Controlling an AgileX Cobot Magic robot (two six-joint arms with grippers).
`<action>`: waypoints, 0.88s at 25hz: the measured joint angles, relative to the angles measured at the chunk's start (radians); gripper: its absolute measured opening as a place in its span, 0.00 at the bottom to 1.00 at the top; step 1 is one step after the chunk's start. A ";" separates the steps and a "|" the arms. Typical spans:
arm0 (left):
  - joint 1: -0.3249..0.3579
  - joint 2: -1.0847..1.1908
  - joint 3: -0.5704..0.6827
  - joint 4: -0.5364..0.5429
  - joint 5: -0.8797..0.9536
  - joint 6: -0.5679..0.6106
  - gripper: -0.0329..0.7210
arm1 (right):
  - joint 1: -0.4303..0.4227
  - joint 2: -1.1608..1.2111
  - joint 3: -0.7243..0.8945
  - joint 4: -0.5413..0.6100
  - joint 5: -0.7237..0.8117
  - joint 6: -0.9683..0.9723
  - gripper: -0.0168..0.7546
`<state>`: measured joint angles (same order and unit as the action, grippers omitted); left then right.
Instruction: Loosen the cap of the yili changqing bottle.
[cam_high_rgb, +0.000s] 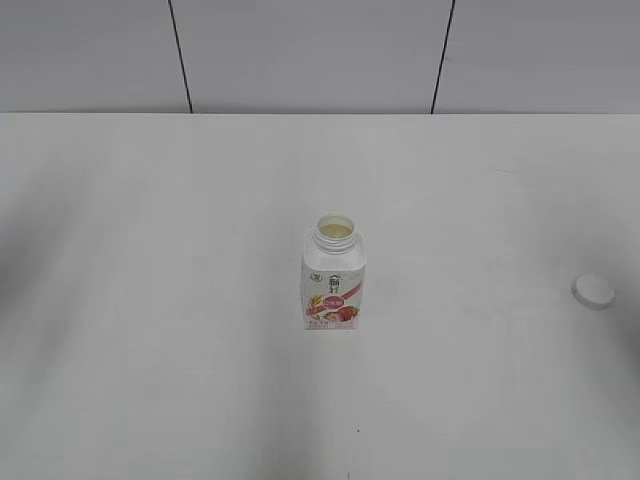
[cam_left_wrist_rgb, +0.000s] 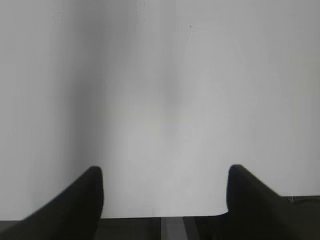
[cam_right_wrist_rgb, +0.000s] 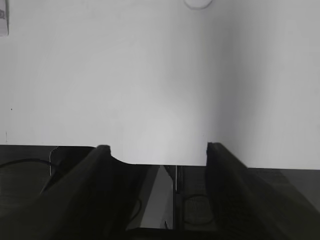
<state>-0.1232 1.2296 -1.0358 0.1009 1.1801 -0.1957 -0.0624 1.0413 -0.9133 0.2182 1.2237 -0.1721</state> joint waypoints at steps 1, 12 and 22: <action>0.000 -0.038 0.036 0.000 -0.009 0.005 0.67 | 0.000 -0.040 0.017 0.000 0.000 -0.002 0.63; 0.000 -0.594 0.365 0.048 -0.081 0.020 0.63 | 0.000 -0.481 0.249 0.000 0.001 -0.045 0.63; 0.000 -0.964 0.456 0.036 -0.141 0.020 0.63 | 0.000 -0.809 0.355 -0.002 -0.034 -0.072 0.63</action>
<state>-0.1232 0.2661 -0.5799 0.1371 1.0393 -0.1756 -0.0624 0.2327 -0.5588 0.2161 1.1901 -0.2442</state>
